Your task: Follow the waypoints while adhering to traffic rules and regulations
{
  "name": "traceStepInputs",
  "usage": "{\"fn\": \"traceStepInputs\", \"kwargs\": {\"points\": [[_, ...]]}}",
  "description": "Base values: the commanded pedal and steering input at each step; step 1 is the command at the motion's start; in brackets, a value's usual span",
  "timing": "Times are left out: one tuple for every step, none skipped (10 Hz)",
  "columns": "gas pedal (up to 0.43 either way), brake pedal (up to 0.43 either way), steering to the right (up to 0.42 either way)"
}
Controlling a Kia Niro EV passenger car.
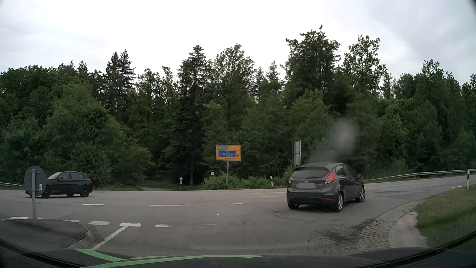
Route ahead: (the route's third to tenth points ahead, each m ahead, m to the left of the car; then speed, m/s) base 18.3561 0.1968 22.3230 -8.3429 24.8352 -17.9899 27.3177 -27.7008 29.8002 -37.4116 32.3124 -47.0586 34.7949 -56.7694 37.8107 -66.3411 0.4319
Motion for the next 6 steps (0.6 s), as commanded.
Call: {"fn": "traceStepInputs", "kwargs": {"points": [[0.150, 0.000, 0.099], [0.157, 0.000, 0.104], [0.169, 0.000, 0.120], [0.169, 0.000, 0.137], [0.169, 0.000, 0.140], [0.169, 0.000, 0.130]]}}
